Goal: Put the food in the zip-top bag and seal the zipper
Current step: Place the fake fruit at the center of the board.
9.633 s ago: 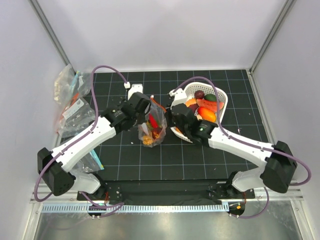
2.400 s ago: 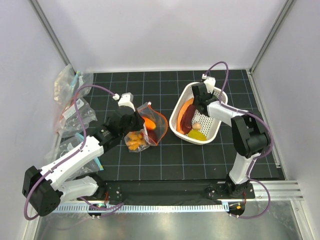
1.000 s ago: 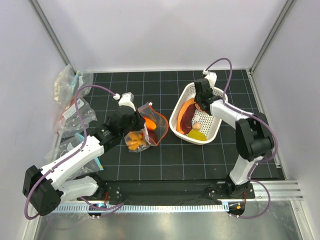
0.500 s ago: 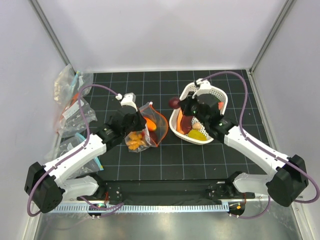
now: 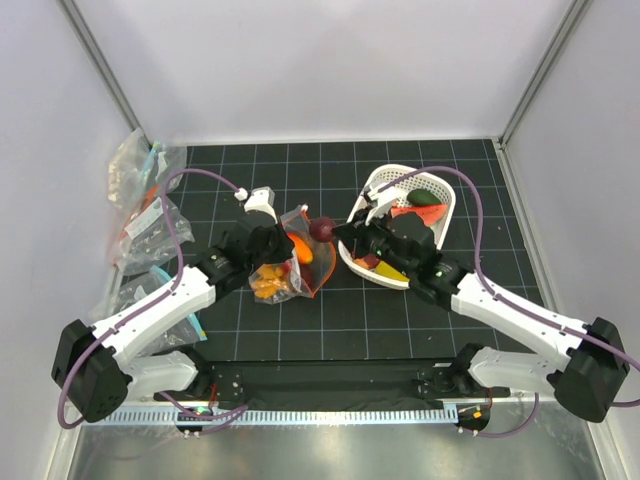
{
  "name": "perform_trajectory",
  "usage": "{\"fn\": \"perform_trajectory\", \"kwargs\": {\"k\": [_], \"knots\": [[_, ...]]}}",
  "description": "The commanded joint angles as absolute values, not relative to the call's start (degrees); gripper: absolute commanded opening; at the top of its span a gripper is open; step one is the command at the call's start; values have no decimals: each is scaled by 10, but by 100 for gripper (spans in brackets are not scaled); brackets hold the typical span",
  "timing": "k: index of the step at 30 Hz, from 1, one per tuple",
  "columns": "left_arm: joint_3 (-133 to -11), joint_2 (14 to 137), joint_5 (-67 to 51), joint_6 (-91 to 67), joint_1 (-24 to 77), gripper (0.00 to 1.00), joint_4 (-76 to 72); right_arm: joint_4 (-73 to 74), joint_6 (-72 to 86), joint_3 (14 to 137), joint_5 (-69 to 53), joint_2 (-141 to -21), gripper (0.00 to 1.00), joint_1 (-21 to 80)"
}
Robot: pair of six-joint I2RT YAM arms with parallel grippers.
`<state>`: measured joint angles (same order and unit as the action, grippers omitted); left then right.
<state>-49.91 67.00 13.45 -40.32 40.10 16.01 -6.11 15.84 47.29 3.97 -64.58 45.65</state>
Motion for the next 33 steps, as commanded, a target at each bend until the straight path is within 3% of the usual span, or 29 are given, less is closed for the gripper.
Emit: {"fn": "perform_trajectory", "kwargs": {"k": [1, 14, 26, 33], "knots": [[-516, 655, 130, -403, 399, 0, 135, -125, 120, 468, 10, -616, 1, 472], [-510, 634, 125, -411, 399, 0, 140, -170, 116, 446, -10, -646, 1, 483], [-490, 593, -29, -428, 400, 0, 82, -224, 127, 454, -24, -740, 1, 510], [-490, 582, -10, -418, 399, 0, 85, -188, 130, 474, 17, -760, 1, 510]]}}
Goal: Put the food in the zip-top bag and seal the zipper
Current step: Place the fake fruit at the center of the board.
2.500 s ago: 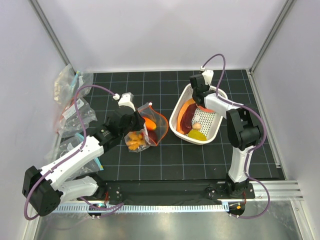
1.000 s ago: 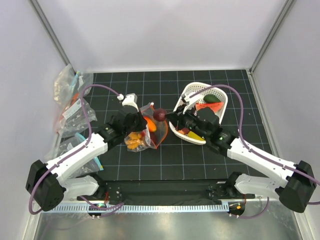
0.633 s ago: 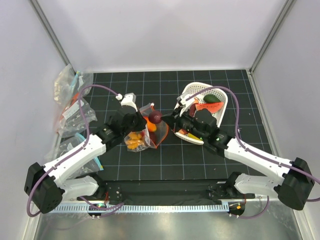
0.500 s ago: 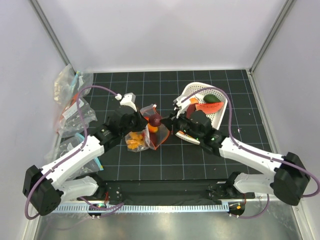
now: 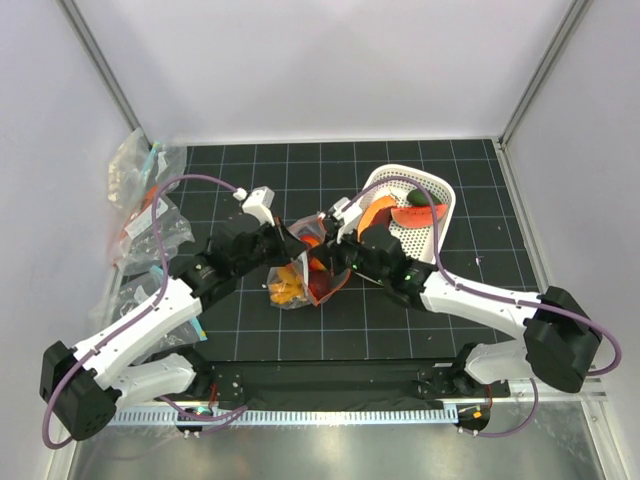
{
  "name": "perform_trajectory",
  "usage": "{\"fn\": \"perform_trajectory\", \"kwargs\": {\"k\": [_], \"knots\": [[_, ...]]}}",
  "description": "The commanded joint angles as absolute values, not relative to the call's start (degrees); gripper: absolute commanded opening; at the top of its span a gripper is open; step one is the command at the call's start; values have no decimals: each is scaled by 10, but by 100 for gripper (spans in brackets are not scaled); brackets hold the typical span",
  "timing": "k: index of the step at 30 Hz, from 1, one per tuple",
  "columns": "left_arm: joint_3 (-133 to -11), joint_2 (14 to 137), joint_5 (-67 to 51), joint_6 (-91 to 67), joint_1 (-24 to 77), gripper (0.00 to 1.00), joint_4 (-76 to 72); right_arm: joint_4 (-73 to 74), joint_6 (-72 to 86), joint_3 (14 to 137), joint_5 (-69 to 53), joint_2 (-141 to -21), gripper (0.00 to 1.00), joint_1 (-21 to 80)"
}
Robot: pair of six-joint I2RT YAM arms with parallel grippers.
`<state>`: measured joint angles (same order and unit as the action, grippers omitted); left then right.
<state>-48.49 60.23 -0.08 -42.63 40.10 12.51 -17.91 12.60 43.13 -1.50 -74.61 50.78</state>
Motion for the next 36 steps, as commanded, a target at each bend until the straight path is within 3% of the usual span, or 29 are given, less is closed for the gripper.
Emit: {"fn": "perform_trajectory", "kwargs": {"k": [1, 6, 13, 28, 30, 31, 34, 36], "knots": [[-491, 578, -7, -417, 400, 0, 90, -176, 130, 482, 18, -767, 2, 510], [-483, 556, 85, -417, 400, 0, 116, -170, 132, 493, 9, -784, 5, 510], [-480, 527, 113, -412, 400, 0, 133, -165, 133, 501, -33, -798, 8, 511], [-474, 523, 100, -410, 400, 1, 120, -90, 125, 570, -62, -869, 4, 515], [-478, 530, 100, -409, 400, 0, 123, -91, 123, 568, -65, -861, 12, 516], [-479, 532, 99, -409, 400, 0, 125, -92, 124, 564, -64, -847, 29, 516], [-476, 535, 107, -412, 400, 0, 127, -118, 122, 536, -56, -815, 56, 516], [-478, 542, 111, -408, 400, 1, 126, -118, 119, 530, -42, -801, 58, 515]]}}
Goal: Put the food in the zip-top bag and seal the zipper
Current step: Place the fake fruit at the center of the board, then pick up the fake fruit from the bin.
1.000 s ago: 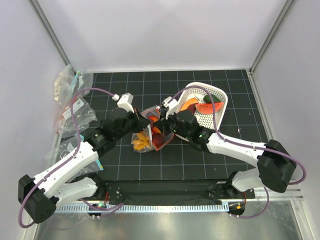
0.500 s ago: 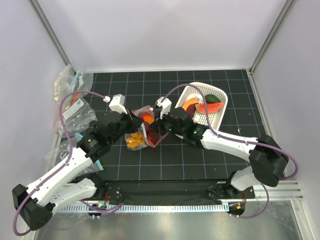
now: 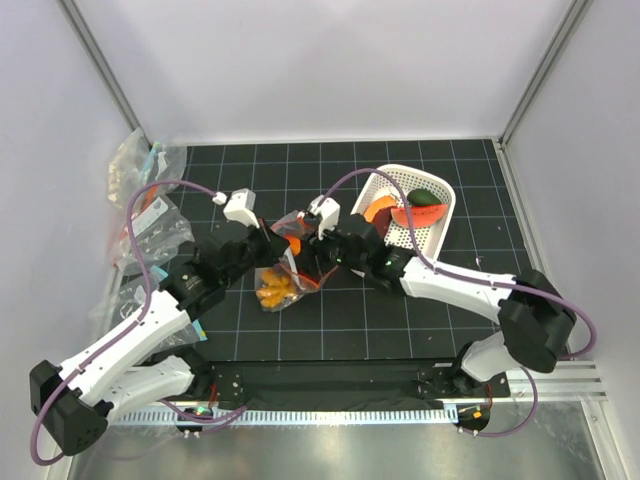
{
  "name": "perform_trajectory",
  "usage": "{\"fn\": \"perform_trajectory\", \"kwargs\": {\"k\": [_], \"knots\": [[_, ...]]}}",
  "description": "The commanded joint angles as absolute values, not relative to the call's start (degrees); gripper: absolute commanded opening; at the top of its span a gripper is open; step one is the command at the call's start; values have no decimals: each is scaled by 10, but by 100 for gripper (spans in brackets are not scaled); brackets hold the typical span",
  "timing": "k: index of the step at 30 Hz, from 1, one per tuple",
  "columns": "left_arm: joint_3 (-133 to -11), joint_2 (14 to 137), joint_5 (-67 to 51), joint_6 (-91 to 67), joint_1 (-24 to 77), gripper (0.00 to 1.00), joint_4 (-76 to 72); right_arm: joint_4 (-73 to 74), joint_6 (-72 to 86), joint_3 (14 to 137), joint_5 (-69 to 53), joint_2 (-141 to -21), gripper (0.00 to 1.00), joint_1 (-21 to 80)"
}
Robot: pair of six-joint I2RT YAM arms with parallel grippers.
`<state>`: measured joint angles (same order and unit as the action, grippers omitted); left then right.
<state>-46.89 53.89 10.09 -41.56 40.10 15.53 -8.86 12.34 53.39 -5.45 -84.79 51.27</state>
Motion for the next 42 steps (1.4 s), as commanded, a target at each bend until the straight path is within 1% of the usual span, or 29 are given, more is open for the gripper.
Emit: {"fn": "perform_trajectory", "kwargs": {"k": [1, 4, 6, 10, 11, 12, 15, 17, 18, 20, 23, 26, 28, 31, 34, 39, 40, 42], "knots": [[-482, 548, 104, -407, 400, 1, 127, -115, 115, 529, -40, -787, 58, 517], [-484, 557, 97, -409, 399, 1, 128, -115, 111, 516, -24, -759, 57, 516], [-485, 562, 99, -408, 400, 1, 128, -123, 106, 498, -3, -727, 53, 516], [-490, 570, 93, -408, 400, 1, 131, -127, 96, 475, 79, -665, 46, 516], [-488, 570, 93, -410, 401, 1, 132, -134, 98, 458, 109, -642, 44, 516], [-488, 570, 93, -410, 400, 1, 130, -137, 100, 450, 166, -631, 39, 515], [-490, 573, 93, -409, 400, 1, 132, -141, 110, 429, 278, -602, 34, 511], [-490, 573, 93, -410, 400, 1, 131, -131, 119, 425, 315, -593, 35, 505], [-488, 573, 94, -410, 400, 1, 130, -127, 131, 424, 331, -591, 41, 503], [-488, 577, 96, -410, 400, 1, 129, -120, 145, 421, 358, -591, 47, 493], [-492, 579, 91, -408, 400, 1, 132, -101, 164, 430, 381, -604, 47, 476], [-489, 577, 94, -411, 400, 1, 130, -68, 200, 440, 379, -614, 47, 448], [-490, 583, 91, -410, 400, 1, 130, -61, 231, 434, 357, -614, 47, 407], [-493, 586, 81, -410, 400, 1, 132, -50, 277, 429, 281, -613, 47, 343], [-490, 588, 89, -414, 401, 1, 128, -47, 294, 422, 272, -613, 49, 309], [-496, 592, 79, -411, 400, 1, 132, -37, 316, 430, 284, -628, 53, 295], [-494, 592, 81, -414, 401, 1, 133, -33, 325, 431, 293, -631, 80, 294], [-492, 590, 86, -413, 400, 1, 131, -26, 350, 430, 327, -643, 93, 294]]}}
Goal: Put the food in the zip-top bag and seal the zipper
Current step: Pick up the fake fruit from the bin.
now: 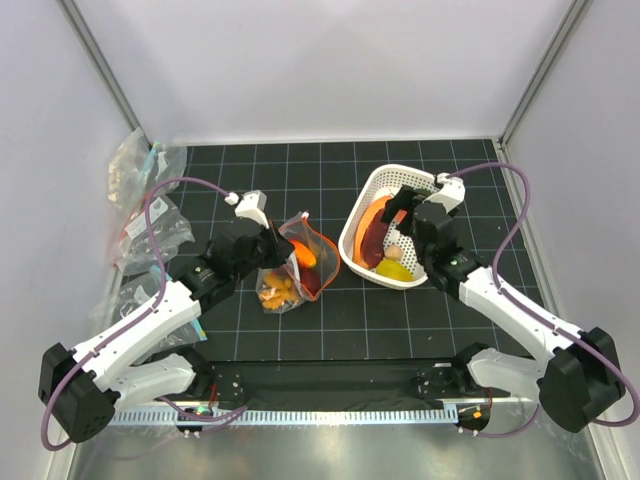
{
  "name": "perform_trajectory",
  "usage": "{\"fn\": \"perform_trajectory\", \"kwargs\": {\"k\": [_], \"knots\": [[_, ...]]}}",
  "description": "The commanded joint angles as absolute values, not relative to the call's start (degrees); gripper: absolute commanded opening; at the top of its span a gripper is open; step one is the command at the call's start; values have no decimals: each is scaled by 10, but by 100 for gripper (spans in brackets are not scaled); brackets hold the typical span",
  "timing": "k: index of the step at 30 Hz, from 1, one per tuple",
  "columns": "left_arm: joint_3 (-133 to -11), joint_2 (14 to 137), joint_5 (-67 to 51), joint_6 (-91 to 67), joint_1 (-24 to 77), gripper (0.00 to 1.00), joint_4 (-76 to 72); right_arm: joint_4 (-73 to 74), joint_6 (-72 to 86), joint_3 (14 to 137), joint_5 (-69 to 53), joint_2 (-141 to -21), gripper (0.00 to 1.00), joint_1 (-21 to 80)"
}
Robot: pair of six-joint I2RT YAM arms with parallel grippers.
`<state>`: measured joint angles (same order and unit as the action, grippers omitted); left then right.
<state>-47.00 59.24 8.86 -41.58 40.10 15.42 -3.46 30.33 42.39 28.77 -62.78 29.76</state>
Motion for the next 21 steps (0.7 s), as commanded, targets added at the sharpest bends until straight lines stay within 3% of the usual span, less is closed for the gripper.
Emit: {"fn": "perform_trajectory", "kwargs": {"k": [1, 7, 21], "knots": [[-494, 591, 85, -411, 400, 1, 130, -21, 358, 432, 337, -648, 96, 294], [-490, 580, 84, -415, 400, 1, 130, 47, 409, 468, 387, -692, 98, 293], [-494, 593, 73, -413, 401, 1, 129, 23, 421, 459, 394, -687, 98, 290]]}}
